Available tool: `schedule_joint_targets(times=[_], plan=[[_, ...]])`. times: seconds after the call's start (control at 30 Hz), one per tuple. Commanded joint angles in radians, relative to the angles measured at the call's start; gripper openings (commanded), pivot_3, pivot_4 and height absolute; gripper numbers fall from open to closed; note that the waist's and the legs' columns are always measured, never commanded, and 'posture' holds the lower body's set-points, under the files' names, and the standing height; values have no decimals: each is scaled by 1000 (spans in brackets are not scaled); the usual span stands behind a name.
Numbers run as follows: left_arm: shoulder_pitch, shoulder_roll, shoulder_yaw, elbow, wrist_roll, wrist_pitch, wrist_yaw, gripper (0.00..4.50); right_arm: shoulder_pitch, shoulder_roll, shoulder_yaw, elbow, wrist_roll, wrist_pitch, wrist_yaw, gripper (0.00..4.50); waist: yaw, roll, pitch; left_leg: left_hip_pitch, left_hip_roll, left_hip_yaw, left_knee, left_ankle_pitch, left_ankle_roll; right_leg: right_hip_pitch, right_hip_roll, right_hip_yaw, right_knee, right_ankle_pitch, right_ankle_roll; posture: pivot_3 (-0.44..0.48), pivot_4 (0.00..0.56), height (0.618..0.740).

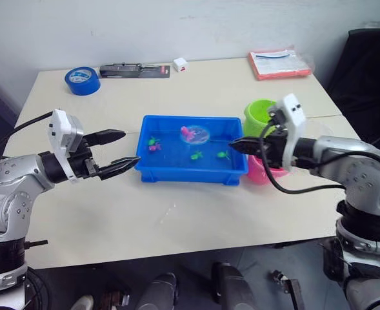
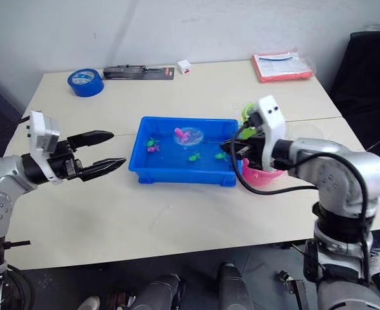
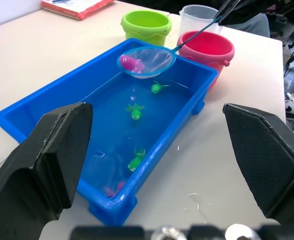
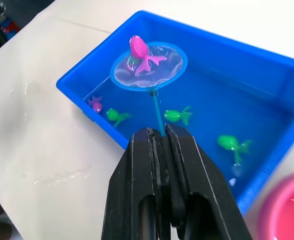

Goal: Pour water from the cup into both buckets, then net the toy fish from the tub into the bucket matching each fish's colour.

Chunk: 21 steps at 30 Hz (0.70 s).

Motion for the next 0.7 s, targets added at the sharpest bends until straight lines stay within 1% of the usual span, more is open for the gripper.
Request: schedule_joint_targets(times=[0.03, 0.13, 0.27, 0.37, 0.43, 0.53, 0.63, 0.7], plan=[[-9, -10, -4, -38, -42, 4, -14, 4500, 45, -32, -147, -121, 56, 35, -12, 794, 2, 0, 0, 0, 0, 0, 0, 0, 0, 0, 0, 0, 0, 0, 0, 0, 150, 740], [-20, -12, -33, -29, -39, -9, -39, 4500, 87, -56, -206, -163, 81, 41, -15, 794, 6, 0, 0, 0, 0, 0, 0, 0, 0, 0, 0, 0, 0, 0, 0, 0, 150, 740], [-66, -33, -89, -10, -40, -17, -77, 4500, 143, -108, -309, -202, 96, 49, -21, 794, 15, 0, 0, 0, 0, 0, 1, 0, 0, 1, 0, 0, 0, 0, 0, 0, 150, 740], [-117, -55, -134, 33, -19, -37, -103, 4500, 196, -170, -375, -214, 92, 40, -26, 794, 23, 0, 0, 0, 0, 0, 1, 0, 0, 1, 0, 0, 0, 0, 0, 0, 150, 740], [-134, -61, -145, 55, -10, -45, -115, 4500, 214, -191, -394, -215, 94, 35, -32, 794, 26, 0, 0, 0, 0, 1, 1, 0, 0, 1, 0, 0, 0, 0, 0, 0, 150, 740], [-167, -67, -173, 108, 8, -74, -151, 4500, 299, -254, -444, -233, 71, 0, -33, 794, 26, 0, 0, 0, 0, 1, 1, 0, 0, 1, 0, 1, -1, 0, 0, 0, 150, 740], [-206, -77, -196, 169, 29, -102, -179, 4500, 450, -331, -475, -273, 15, -78, -29, 794, 29, 0, 0, 0, 0, 1, 1, 0, 0, 1, 0, 0, -1, 0, 0, 0, 150, 740], [-228, -82, -206, 201, 40, -115, -193, 4500, 521, -361, -488, -299, -4, -112, -26, 794, 30, 0, 0, 0, 0, 1, 1, 0, 0, 1, 0, 0, -1, 0, 0, 0, 150, 740]])
